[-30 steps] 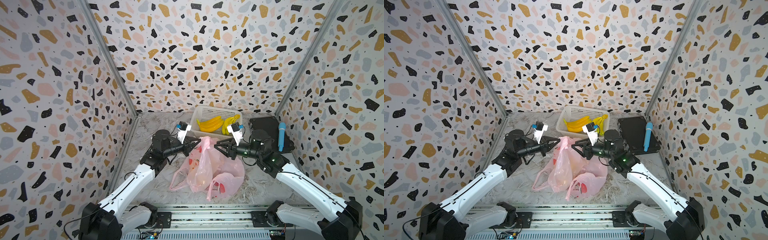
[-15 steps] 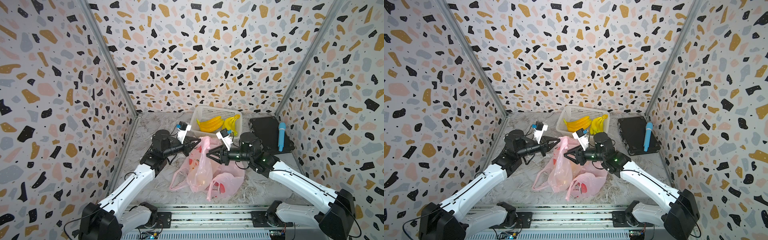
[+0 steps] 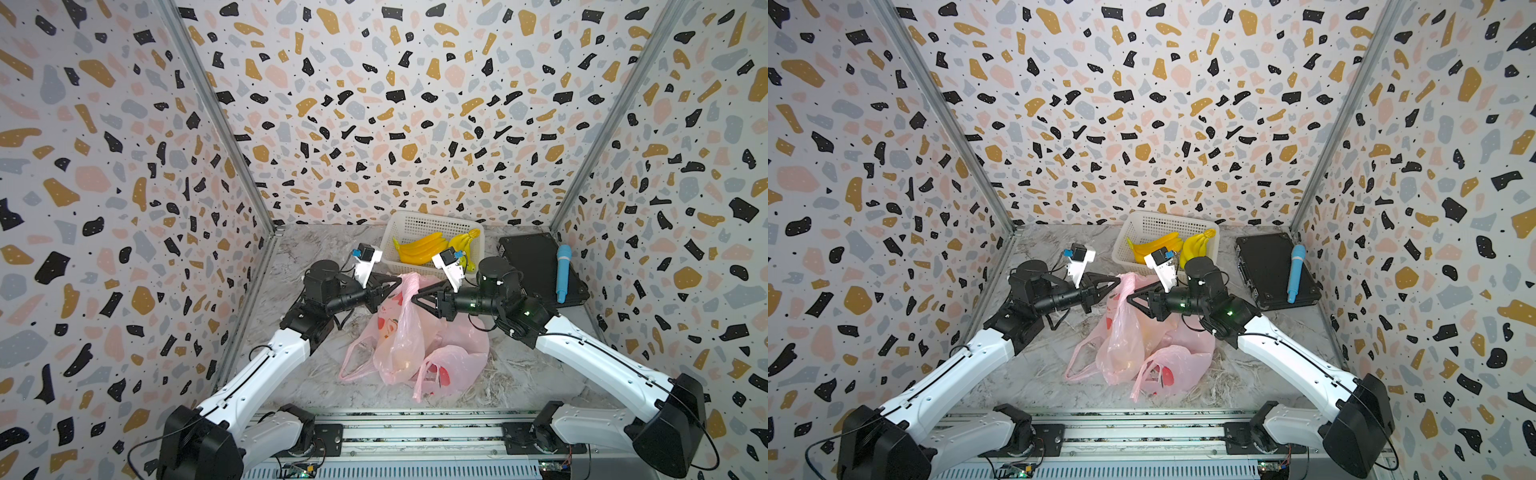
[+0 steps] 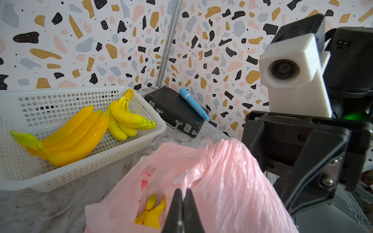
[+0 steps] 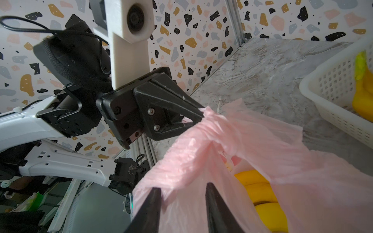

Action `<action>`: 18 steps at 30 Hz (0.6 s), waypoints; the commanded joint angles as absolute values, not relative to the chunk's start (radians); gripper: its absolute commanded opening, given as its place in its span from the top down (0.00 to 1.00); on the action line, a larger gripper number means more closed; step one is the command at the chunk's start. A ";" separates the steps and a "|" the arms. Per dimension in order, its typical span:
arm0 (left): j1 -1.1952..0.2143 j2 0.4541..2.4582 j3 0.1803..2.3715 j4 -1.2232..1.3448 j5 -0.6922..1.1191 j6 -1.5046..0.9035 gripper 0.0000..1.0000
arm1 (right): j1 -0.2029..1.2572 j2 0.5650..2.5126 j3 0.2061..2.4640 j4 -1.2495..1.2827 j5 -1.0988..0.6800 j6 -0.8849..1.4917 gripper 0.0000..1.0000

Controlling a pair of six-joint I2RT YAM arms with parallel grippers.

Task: Place the banana into a plastic bag & tie a knot
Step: Tie the plastic bag at the center of the board.

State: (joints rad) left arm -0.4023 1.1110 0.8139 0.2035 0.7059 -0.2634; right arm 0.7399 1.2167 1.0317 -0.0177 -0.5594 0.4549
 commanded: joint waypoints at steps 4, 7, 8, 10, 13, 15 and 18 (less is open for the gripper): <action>-0.405 1.095 0.803 0.264 0.723 -0.267 1.00 | 0.744 1.232 1.092 -0.034 -0.544 0.448 0.61; -0.405 1.095 0.804 0.264 0.723 -0.264 1.00 | 0.744 1.242 1.104 -0.032 -0.549 0.457 0.61; -0.405 1.096 0.802 0.265 0.723 -0.265 1.00 | 0.744 1.246 1.109 -0.033 -0.548 0.459 0.61; -0.405 1.097 0.802 0.265 0.723 -0.265 1.00 | 0.744 1.252 1.118 -0.034 -0.551 0.463 0.62; -0.405 1.101 0.802 0.268 0.723 -0.265 1.00 | 0.743 1.258 1.121 -0.021 -0.559 0.481 0.63; -0.405 1.105 0.803 0.271 0.724 -0.265 1.00 | 0.744 1.260 1.122 -0.012 -0.561 0.498 0.63; -0.405 1.108 0.804 0.275 0.727 -0.267 1.00 | 0.744 1.260 1.125 -0.014 -0.542 0.512 0.63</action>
